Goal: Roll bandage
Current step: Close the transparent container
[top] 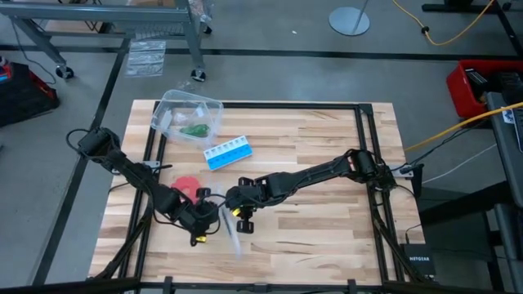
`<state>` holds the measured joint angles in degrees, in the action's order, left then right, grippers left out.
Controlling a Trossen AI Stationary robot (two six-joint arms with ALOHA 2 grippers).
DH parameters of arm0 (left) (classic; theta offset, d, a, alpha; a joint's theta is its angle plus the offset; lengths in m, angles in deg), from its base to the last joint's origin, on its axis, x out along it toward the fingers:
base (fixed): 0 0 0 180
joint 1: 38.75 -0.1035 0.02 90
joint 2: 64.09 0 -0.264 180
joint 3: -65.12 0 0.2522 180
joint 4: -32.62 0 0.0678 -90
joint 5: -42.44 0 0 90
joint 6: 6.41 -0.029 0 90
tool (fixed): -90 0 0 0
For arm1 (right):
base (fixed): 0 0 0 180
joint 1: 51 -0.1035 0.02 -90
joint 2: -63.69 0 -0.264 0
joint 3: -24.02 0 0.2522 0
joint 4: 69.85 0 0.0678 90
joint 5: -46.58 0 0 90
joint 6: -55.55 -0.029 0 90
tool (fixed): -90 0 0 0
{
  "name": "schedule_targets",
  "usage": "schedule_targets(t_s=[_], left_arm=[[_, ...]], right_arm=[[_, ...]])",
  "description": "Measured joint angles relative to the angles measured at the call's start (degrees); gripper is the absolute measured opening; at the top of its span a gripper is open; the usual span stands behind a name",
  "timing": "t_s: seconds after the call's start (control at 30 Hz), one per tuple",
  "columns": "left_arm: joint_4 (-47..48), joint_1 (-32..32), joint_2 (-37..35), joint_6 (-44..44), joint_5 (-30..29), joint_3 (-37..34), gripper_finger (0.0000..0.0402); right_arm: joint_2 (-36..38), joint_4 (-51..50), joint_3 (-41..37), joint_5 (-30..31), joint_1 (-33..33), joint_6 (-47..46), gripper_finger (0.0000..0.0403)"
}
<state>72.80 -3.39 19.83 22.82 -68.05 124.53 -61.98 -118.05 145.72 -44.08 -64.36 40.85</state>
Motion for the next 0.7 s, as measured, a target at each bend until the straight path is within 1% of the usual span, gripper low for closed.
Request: schedule_targets(t_s=[0.17,0.5,0.7], left_arm=[[0.00,0.28,0.00,0.58,0.11,0.00,0.0104],[-0.02,-0.27,0.00,2.18,0.49,0.00,0.0111],[-0.15,-0.22,0.00,1.94,0.59,0.00,0.0101]], right_arm=[[0.00,0.39,0.00,0.00,0.00,0.00,0.0040],[-0.02,0.72,0.00,0.00,-0.11,0.02,0.0040],[-0.07,2.74,0.00,0.00,-0.10,0.02,0.0040]])
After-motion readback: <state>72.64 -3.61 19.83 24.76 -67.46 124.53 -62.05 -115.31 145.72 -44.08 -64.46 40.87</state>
